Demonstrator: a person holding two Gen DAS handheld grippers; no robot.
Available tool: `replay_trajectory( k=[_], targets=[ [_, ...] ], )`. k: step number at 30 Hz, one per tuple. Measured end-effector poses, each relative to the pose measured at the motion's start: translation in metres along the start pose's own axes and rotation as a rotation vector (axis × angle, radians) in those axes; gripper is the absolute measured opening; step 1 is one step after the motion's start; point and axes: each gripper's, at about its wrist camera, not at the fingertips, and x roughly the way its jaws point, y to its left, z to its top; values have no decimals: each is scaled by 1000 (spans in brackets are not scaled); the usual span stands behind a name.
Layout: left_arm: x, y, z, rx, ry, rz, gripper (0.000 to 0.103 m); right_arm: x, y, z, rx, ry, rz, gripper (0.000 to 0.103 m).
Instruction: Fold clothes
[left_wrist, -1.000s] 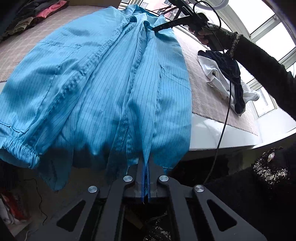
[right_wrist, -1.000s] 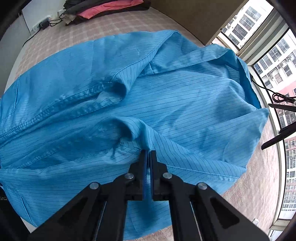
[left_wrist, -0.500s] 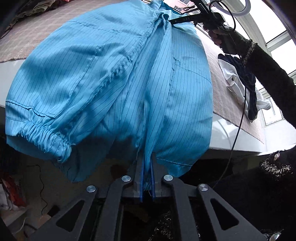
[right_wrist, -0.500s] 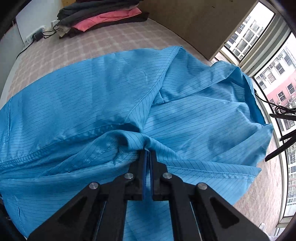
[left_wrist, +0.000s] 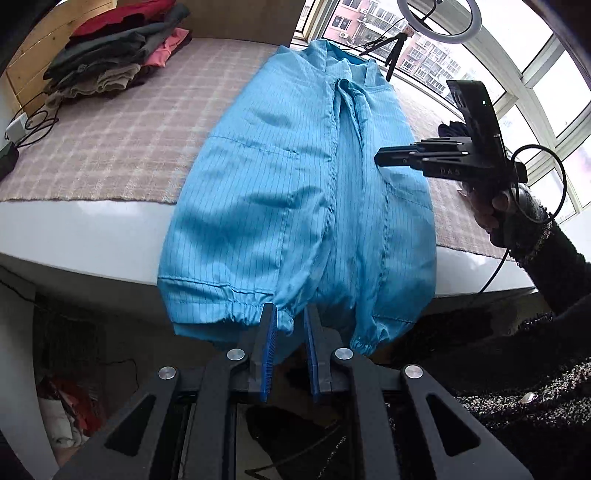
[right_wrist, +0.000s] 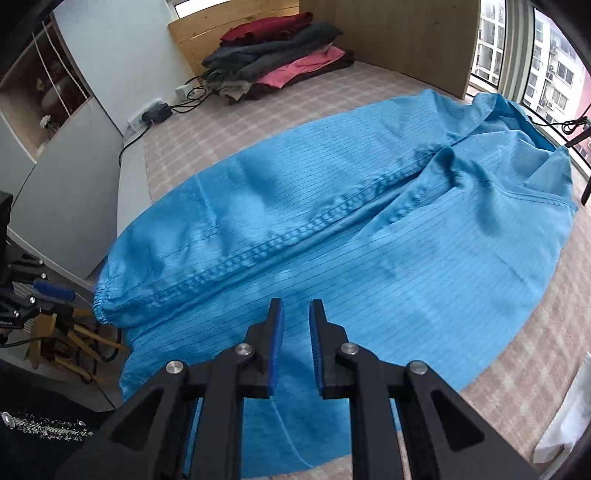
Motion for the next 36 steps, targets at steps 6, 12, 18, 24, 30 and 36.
replay_trajectory(
  k=[6,12,18,24,30,36],
  targets=[
    [17,25,39,152,9,-99,16,38,28,12,70,6,-120,15],
    [14,70,54,274,25,-116,22,-42,20,-47,507,-186,-210,24],
    [28,85,50,318,55,-166,22,-78,54,-148,834,-248,-368,27],
    [47,34,28,474,34,-245,22,-45,85,-132,790,-235,-391,27],
    [72,-3,11,514,38,-286,22,-6,97,-111,678,-166,-390,26],
    [69,-19,5,539,43,-308,22,-7,97,-107,614,-123,-356,26]
  ],
)
